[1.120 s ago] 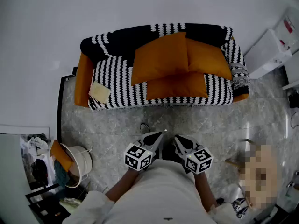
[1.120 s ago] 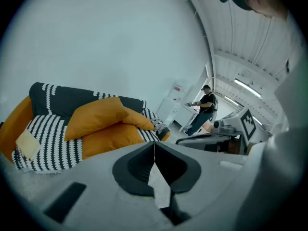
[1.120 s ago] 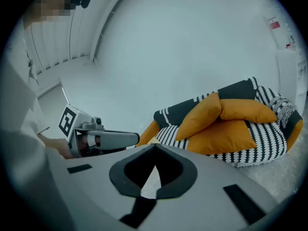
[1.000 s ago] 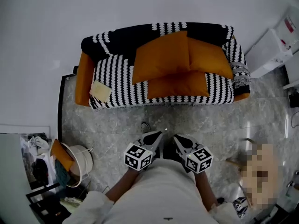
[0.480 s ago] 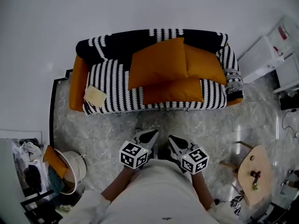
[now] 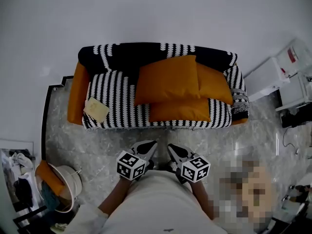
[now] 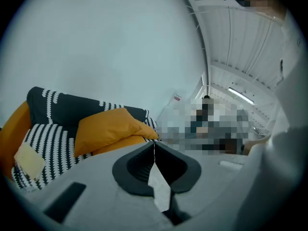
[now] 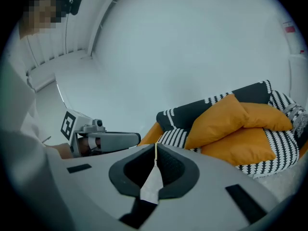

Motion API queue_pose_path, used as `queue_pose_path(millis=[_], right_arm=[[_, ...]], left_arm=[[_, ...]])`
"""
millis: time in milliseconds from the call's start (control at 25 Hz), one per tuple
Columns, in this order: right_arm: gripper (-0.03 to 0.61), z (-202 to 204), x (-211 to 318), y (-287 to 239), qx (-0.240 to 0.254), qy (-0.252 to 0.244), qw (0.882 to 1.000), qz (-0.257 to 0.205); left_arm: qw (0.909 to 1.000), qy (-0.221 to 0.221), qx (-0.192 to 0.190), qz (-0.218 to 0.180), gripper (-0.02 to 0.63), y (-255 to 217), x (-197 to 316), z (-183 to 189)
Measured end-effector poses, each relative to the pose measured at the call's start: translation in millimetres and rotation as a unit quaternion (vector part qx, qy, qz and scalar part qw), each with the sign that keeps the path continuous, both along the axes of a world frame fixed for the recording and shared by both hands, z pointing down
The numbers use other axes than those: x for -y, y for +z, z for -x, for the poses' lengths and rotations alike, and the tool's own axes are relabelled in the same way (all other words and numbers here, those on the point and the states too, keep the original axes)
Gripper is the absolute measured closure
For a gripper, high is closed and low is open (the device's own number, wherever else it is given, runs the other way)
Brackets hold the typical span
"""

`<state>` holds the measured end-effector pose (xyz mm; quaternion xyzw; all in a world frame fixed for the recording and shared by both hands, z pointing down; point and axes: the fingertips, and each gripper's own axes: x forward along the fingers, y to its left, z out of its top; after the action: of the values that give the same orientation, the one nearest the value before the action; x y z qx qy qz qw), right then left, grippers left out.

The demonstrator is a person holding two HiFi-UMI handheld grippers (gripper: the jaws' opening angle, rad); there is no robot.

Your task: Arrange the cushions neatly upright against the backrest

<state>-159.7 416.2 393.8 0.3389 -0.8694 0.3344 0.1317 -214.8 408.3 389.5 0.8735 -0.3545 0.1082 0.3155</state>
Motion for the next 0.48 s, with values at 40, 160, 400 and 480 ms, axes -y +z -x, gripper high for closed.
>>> queue_pose_path(millis=[40, 160, 400, 480], right_arm=[[0.570, 9, 6, 0, 0.006, -0.003, 1.000, 0.004], [0.569, 35, 22, 3, 0.006, -0.006, 1.000, 0.013], [0.569, 73, 44, 16, -0.019, 0.007, 0.999, 0.029], [0.569, 75, 44, 20, -0.024, 0.005, 0.999, 0.037]], left_arm=[[1.0000, -0.001, -0.005, 0.002, 0.600, 0, 4, 8], [0.9998, -0.005, -0.021, 0.003, 0.600, -2, 16, 33], [0.9989, -0.025, -0.037, 0.016, 0.600, 9, 36, 84], [0.9987, -0.023, -0.034, 0.029, 0.600, 21, 37, 92]])
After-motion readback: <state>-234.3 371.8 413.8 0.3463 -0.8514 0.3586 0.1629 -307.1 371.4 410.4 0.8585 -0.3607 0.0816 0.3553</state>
